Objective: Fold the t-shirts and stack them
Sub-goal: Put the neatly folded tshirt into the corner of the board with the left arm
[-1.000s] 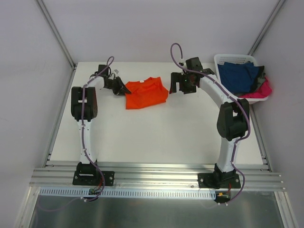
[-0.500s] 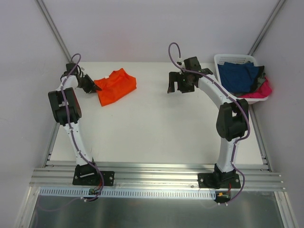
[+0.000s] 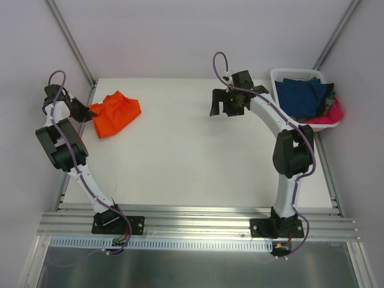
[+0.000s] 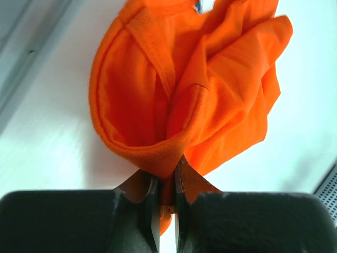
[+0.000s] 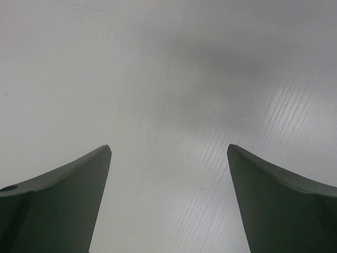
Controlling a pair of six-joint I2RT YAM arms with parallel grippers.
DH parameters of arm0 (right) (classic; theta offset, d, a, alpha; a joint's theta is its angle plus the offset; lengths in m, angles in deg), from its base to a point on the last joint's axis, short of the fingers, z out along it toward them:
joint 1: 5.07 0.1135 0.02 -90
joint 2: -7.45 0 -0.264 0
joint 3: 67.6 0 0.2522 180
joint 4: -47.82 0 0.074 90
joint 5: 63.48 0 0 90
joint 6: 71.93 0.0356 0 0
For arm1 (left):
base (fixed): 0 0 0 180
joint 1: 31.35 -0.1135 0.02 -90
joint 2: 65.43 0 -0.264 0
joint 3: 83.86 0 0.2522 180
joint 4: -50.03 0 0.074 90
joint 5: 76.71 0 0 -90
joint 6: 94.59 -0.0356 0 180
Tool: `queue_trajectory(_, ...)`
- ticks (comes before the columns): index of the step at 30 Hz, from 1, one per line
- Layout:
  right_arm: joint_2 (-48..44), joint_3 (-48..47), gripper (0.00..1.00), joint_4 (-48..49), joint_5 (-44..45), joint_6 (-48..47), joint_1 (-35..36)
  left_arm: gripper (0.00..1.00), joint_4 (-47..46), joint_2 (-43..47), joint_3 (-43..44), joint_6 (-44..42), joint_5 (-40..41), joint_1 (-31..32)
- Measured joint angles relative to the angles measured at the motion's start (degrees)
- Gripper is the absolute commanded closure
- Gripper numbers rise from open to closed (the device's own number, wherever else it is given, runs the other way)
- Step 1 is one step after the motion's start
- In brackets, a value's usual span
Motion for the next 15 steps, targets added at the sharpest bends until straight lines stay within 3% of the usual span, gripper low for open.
queue_trajectory(15,0.15,-2.12,0.03,1.01,-1.88,1.66,0.13,1.0,0.42,11.61,-13.64,-2.27,-1.6,-5.55)
